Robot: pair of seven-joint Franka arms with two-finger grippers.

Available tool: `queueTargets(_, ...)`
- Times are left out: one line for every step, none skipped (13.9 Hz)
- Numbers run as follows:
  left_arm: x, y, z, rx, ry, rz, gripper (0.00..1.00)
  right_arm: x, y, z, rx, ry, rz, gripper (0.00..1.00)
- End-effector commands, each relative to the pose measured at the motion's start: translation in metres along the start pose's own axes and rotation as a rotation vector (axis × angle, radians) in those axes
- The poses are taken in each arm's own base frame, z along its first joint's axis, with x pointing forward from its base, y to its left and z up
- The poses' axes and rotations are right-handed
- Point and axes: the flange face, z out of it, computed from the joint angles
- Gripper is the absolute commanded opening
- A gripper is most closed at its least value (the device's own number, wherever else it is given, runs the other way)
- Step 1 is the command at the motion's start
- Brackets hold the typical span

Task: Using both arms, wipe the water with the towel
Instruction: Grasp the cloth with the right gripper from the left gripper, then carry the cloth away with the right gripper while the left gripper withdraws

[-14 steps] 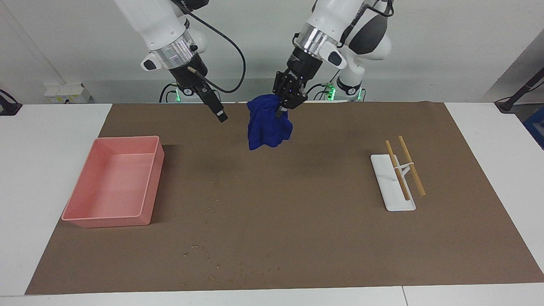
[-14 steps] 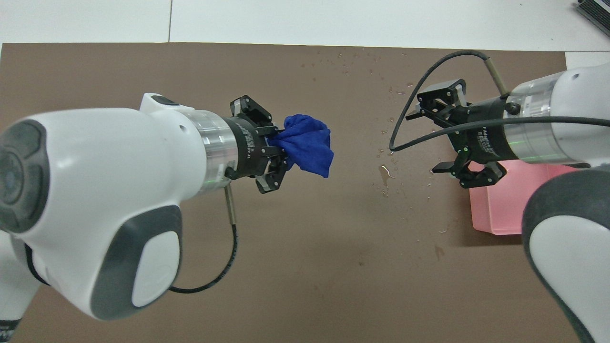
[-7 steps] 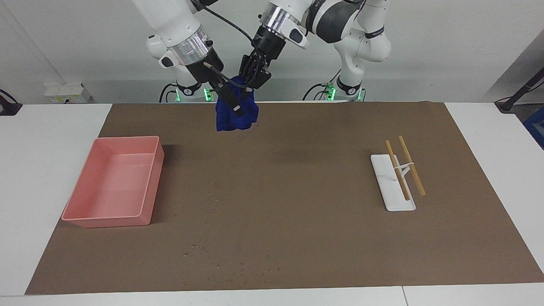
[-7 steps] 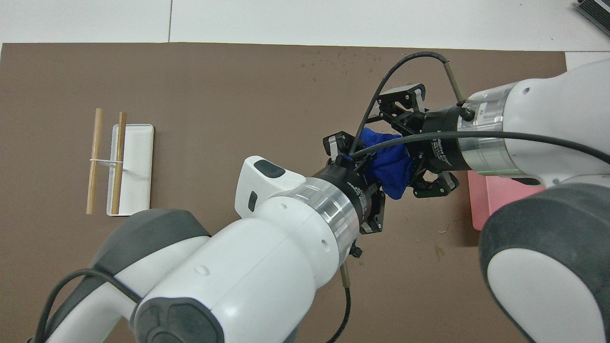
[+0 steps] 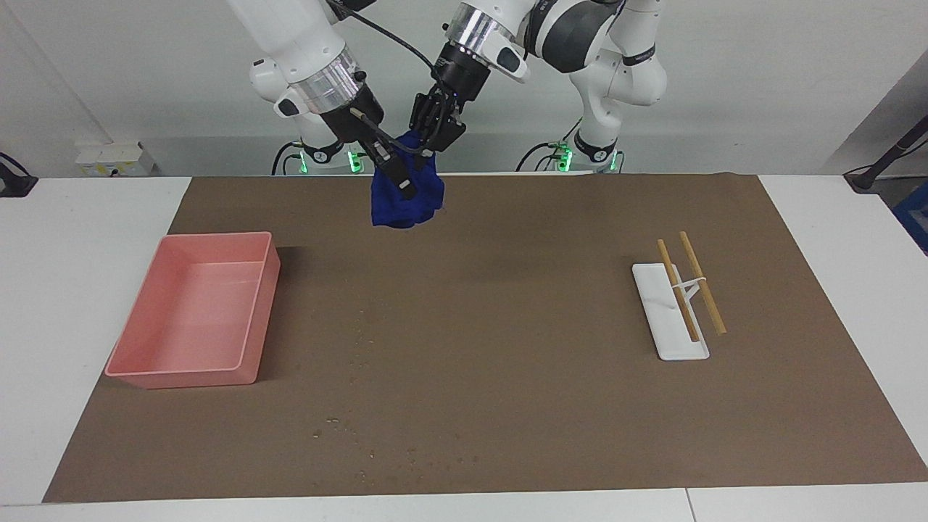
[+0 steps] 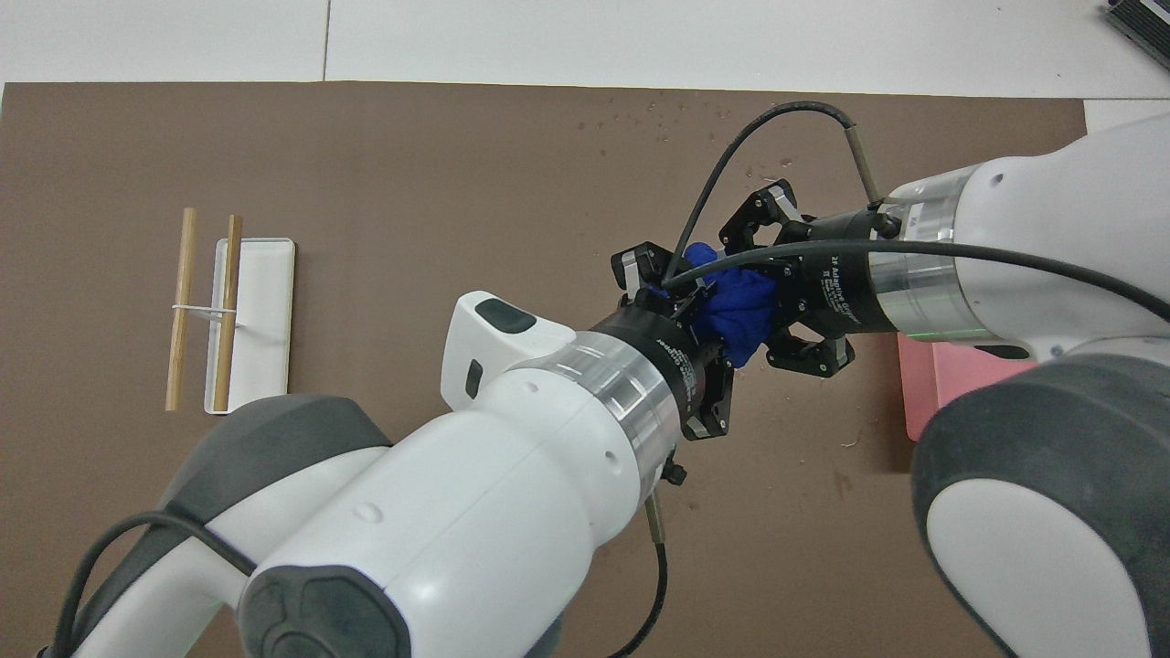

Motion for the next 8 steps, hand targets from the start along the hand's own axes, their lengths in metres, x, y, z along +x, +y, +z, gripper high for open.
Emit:
queueTargets(-0.01,0.003,-0.007,-0.022,-0.022,-0.008,0.0,-0.004,0.003,0.002,0.0,-0.024,0.003,0.0)
queueTargets(-0.009,0.006,-0.009,-0.026,-0.02,-0.009,0.32,-0.001,0.003,0.001,0.003,-0.022,0.001,0.0)
queueTargets(-0.006,0.01,-0.011,-0.03,-0.014,-0.012,0.47,0.001,0.002,0.0,0.015,-0.019,-0.012,0.0)
queueTargets(-0.005,0.009,-0.012,-0.023,0.0,-0.011,0.51,0.007,0.001,-0.001,0.023,-0.015,-0.027,0.0)
queueTargets(-0.003,0.01,-0.013,-0.016,0.017,-0.011,0.81,0.021,0.002,-0.002,0.027,-0.005,-0.041,0.0)
queueTargets(0.005,0.019,-0.013,-0.018,0.041,-0.024,1.0,0.031,0.004,-0.001,0.023,0.001,-0.074,0.0)
queueTargets(0.017,0.035,-0.014,-0.026,0.072,-0.047,1.0,0.04,0.005,0.0,0.018,0.012,-0.114,0.0)
queueTargets(0.029,0.047,-0.015,-0.025,0.109,-0.067,1.0,0.049,0.004,0.003,0.016,0.017,-0.137,0.0)
